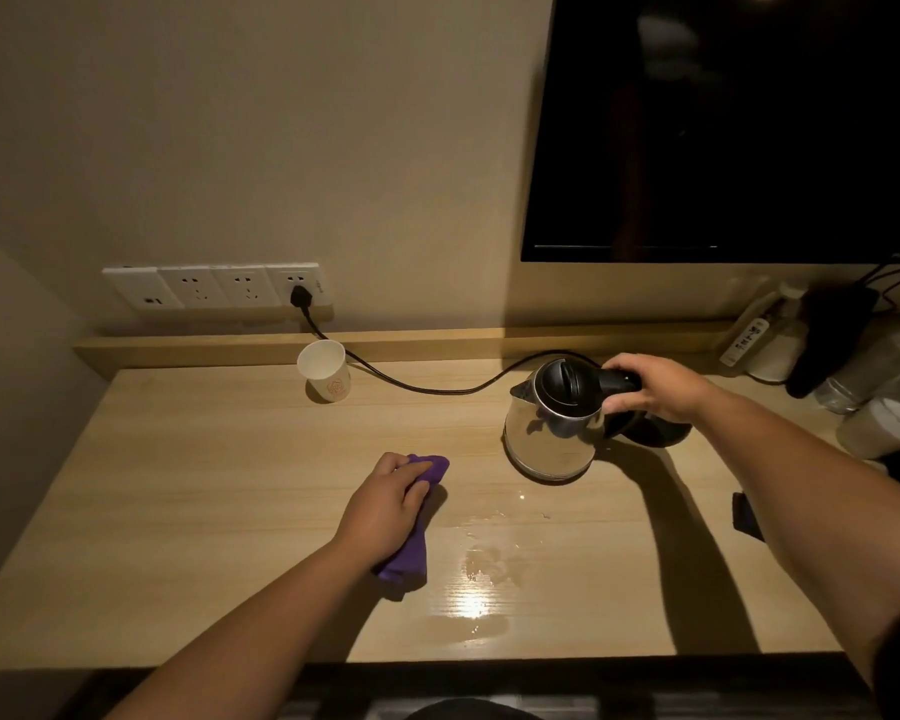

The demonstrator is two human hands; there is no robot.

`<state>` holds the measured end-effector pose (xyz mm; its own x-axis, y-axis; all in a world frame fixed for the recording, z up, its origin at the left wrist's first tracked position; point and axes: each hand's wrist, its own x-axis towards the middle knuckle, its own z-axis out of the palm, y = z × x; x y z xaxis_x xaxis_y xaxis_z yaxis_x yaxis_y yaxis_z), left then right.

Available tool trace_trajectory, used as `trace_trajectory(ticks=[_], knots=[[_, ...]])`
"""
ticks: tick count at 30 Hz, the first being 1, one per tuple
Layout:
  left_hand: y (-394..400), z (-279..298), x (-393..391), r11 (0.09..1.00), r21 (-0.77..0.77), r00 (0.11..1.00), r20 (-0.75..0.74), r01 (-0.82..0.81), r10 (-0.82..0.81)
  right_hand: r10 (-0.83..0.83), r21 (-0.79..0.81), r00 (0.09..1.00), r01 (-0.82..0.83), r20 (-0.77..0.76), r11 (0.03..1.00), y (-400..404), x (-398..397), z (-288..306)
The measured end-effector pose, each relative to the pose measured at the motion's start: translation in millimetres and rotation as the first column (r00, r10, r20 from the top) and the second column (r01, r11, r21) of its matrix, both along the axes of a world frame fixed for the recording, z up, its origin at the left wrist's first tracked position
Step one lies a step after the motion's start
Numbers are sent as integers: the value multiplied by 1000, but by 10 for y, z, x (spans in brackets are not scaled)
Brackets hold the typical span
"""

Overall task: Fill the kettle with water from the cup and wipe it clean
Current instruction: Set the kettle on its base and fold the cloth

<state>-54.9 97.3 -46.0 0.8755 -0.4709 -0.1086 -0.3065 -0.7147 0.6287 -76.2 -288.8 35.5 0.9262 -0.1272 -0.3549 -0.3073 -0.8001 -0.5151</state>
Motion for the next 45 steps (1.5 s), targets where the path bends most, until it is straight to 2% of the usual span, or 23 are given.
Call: trace_trajectory(ticks=[4,7,10,12,13,15,17,21,26,29,31,34,37,40,43,45], knots=[[-43,42,6,999,-48,998,-63,-16,13,-22,9,1000,22,-9,1000,-18,-31,-61],[-38,128,56,985,-146,977,-204,-89,58,-70,-50,997,71,22,996,16,-81,-68],[12,267,108,934,-287,882,-467,-211,56,-46,-184,966,94,254,978,275,-112,92],[58,359,112,875,-372,780,-626,-311,11,51,-227,905,52,422,972,632,-121,259],[85,387,114,850,-394,727,-686,-348,-20,110,-231,881,-1,460,973,846,-123,337],[145,415,116,799,-439,624,-774,-411,-104,241,-201,873,-169,424,965,1257,-120,408],[212,450,115,753,-481,549,-814,-450,-192,358,-92,877,-348,319,933,1622,-87,402],[391,563,87,742,-503,489,-829,-443,-270,544,63,838,-546,55,835,2130,54,371],[753,663,78,878,-422,522,-813,-225,-257,512,194,859,-506,19,841,2428,169,410],[1012,705,76,949,-316,653,-713,24,-254,465,253,886,-450,2,856,2613,172,423],[1197,749,94,966,-238,754,-616,100,-230,468,281,883,-441,-34,853,2734,159,421],[1475,800,171,966,-176,815,-520,190,-255,472,332,877,-421,-88,844,2930,130,417],[1698,853,268,932,-120,813,-459,343,-358,450,412,880,-358,-151,838,3187,85,405],[1896,932,380,872,-72,754,-473,483,-457,411,456,873,-263,-264,850,3446,44,433],[2055,1035,485,816,-90,663,-536,571,-522,382,395,894,-271,-235,878,3609,-16,457],[2097,1085,524,787,-75,639,-540,612,-548,360,335,912,-283,-195,899,3663,-67,475]])
